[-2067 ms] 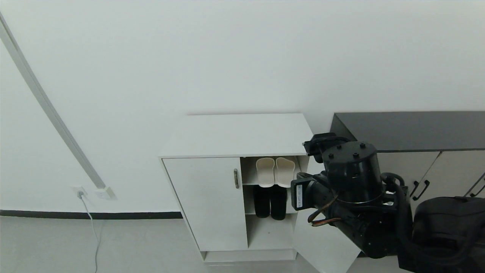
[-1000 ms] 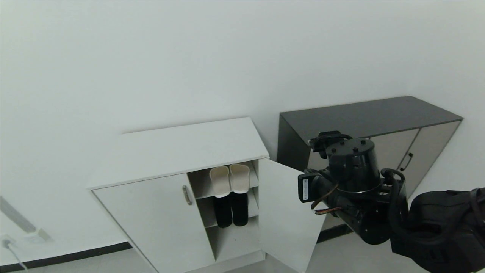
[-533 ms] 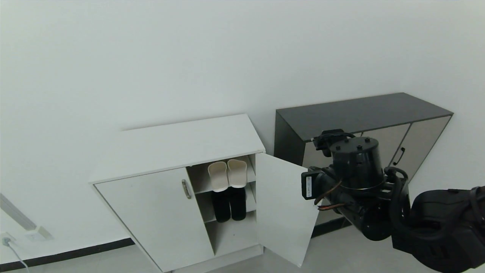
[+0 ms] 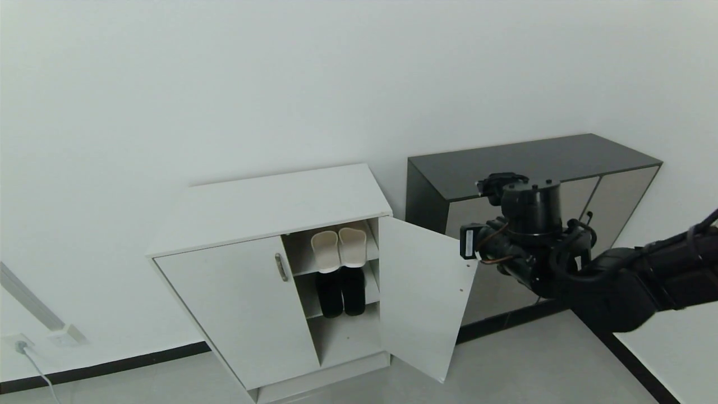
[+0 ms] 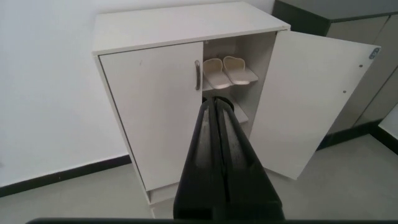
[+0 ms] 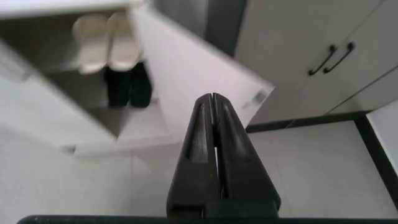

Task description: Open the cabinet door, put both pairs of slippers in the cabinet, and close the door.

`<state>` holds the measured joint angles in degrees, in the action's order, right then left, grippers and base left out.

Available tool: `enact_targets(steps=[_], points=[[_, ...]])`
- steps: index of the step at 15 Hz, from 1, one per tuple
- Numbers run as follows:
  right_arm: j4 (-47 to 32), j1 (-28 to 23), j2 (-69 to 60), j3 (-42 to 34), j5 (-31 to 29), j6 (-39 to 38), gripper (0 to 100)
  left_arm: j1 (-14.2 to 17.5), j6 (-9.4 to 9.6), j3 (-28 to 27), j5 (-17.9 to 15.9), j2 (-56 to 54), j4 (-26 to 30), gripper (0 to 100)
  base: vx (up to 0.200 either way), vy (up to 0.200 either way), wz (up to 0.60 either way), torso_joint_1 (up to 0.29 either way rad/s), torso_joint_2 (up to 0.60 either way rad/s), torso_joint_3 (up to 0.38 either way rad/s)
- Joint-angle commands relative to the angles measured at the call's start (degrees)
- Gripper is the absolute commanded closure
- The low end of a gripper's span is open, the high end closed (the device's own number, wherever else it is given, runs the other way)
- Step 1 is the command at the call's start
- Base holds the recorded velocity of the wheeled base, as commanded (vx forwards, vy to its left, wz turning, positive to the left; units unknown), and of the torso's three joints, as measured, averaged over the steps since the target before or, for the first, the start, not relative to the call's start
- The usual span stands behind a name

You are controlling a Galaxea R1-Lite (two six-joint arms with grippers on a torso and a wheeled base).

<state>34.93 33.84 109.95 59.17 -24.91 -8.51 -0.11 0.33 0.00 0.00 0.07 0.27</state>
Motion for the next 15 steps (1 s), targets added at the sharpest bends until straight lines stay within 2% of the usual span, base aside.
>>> enact_targets(steps=[1, 4, 7, 14, 15], points=[[-1.7, -6.1, 7.6, 8.1, 2.4, 0.2, 100, -0.1, 0.02, 0.0, 0.0, 0.0, 0.0, 100, 0.0, 0.0, 0.0, 0.0, 0.0, 0.0], [-7.6, -9.6, 11.4, 15.7, 6.4, -0.2, 100, -0.1, 0.02, 0.0, 0.0, 0.0, 0.0, 100, 0.0, 0.0, 0.0, 0.0, 0.0, 0.0], [-8.2, -11.2, 16.2, 20.7, 6.6, -0.2, 100, -0.1, 0.02, -0.1, 0.0, 0.0, 0.0, 100, 0.0, 0.0, 0.0, 0.0, 0.0, 0.0], [-7.4, -12.9, 20.8, 23.6, 9.0, -1.6, 100, -0.1, 0.02, 0.0, 0.0, 0.0, 0.0, 100, 0.0, 0.0, 0.0, 0.0, 0.0, 0.0], [-6.9, -13.4, 21.4, 24.1, 10.8, -2.4, 100, -0.1, 0.02, -0.1, 0.0, 0.0, 0.0, 100, 0.0, 0.0, 0.0, 0.0, 0.0, 0.0]])
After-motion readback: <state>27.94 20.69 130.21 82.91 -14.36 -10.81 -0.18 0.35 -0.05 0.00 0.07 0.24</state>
